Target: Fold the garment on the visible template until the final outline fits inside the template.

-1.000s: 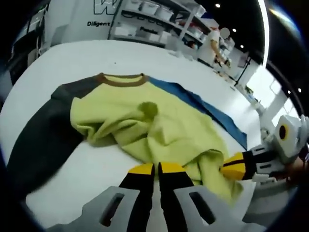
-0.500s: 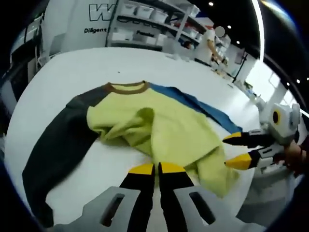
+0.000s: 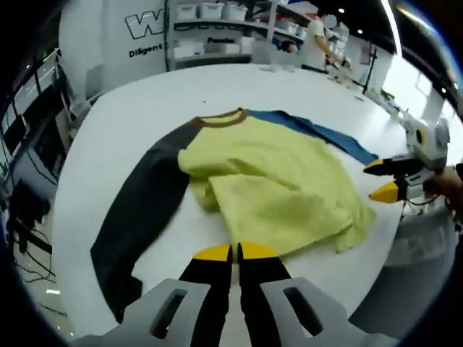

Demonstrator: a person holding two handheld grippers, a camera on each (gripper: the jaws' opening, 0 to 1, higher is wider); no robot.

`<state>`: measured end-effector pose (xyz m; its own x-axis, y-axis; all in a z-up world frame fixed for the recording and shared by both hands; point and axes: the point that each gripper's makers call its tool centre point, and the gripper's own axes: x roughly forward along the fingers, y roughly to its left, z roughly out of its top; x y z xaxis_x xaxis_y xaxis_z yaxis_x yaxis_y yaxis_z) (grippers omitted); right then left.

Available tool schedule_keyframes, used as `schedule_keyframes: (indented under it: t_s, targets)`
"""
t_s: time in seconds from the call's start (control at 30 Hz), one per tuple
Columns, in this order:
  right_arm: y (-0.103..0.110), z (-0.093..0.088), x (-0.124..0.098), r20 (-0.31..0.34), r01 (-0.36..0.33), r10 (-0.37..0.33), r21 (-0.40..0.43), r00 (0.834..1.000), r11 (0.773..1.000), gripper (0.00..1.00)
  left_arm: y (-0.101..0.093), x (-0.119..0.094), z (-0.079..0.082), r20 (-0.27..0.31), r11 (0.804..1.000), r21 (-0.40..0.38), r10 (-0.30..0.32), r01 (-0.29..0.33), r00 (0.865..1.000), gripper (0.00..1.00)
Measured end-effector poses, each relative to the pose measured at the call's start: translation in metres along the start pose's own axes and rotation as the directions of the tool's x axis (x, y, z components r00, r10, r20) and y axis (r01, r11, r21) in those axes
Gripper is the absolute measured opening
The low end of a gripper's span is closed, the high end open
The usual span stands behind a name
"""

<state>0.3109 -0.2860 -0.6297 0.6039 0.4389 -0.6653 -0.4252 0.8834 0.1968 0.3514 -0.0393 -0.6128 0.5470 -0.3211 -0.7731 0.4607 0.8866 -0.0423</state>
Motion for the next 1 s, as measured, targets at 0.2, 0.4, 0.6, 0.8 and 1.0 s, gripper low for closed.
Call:
schedule_keyframes:
  t_s: [0.2, 0.4, 0.6, 0.8, 1.0]
  targets:
    - [0.001, -0.009, -0.005, -0.025, 0.003, -0.004, -0.021, 1.000, 1.000, 0.52, 0.018, -0.014, -0.025, -0.050, 0.998, -0.041, 0.045, -0.047, 0.998, 0.00]
    - [-0.001, -0.017, -0.010, -0.053, 0.010, -0.011, -0.015, 0.999, 1.000, 0.52, 0.018, -0.024, -0.047, -0.088, 0.994, -0.090, 0.048, -0.056, 0.995, 0.00]
    - [-0.007, -0.027, -0.015, -0.083, 0.031, -0.032, -0.013, 0.996, 0.999, 0.49, 0.013, -0.026, -0.068, -0.130, 0.991, -0.110, 0.058, -0.073, 0.990, 0.00]
    - [-0.014, -0.042, -0.018, -0.127, 0.052, -0.053, -0.008, 0.990, 0.999, 0.46, 0.013, -0.028, -0.088, -0.160, 0.986, -0.132, 0.076, -0.098, 0.984, 0.00]
    - [-0.021, -0.064, -0.017, -0.202, 0.070, -0.075, -0.032, 0.976, 0.997, 0.37, 0.014, -0.029, -0.102, -0.190, 0.981, -0.152, 0.091, -0.121, 0.978, 0.00]
